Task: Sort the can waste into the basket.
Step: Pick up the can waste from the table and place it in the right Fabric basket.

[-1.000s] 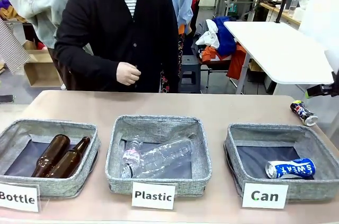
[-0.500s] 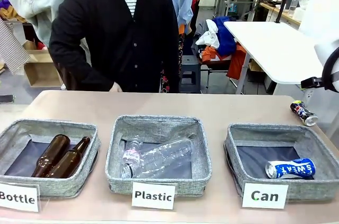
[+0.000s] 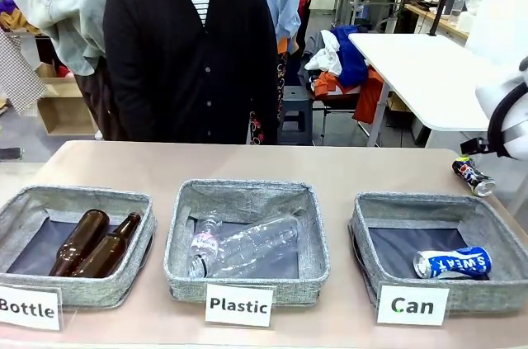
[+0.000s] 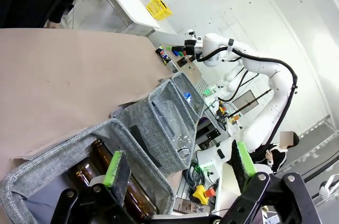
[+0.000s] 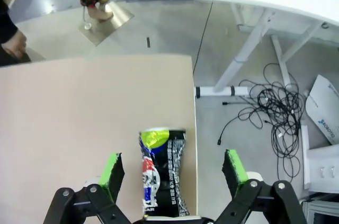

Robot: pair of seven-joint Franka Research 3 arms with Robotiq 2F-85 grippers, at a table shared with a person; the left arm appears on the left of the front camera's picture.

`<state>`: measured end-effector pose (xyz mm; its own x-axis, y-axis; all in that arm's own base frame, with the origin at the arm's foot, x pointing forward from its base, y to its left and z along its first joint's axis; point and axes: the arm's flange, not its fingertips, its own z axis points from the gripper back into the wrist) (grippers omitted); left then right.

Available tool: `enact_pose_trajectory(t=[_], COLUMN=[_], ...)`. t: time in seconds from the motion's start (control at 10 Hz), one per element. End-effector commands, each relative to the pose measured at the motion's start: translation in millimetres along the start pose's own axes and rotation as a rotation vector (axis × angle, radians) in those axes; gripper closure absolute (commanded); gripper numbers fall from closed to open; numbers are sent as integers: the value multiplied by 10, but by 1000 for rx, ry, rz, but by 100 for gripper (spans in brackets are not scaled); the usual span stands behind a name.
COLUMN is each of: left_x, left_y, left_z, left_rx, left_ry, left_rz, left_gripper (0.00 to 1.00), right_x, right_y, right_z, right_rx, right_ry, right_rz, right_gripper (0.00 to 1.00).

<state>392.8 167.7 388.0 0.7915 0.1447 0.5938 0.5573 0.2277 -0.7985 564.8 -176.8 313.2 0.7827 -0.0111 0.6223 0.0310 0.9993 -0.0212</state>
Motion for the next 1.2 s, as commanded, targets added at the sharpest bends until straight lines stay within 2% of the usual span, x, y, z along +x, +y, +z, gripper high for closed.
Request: enact_pose_trajectory(t=[0.0, 0.5, 1.1], left_x=[-7, -7, -7], left_y=[-33, -33, -33], left_z=[12, 12, 12], left_rx=[8, 8, 8], left_ry=[16, 16, 16], left_rz=[0, 0, 0], left_gripper=[0, 0, 0], right_x=[85, -20, -17], right_y=[30, 96, 118], right_z=[-63, -205, -140], right_rx=[-61, -70, -66], right_ry=[97, 203, 188], right_rz=[-4, 1, 13], right_gripper=[0, 0, 0])
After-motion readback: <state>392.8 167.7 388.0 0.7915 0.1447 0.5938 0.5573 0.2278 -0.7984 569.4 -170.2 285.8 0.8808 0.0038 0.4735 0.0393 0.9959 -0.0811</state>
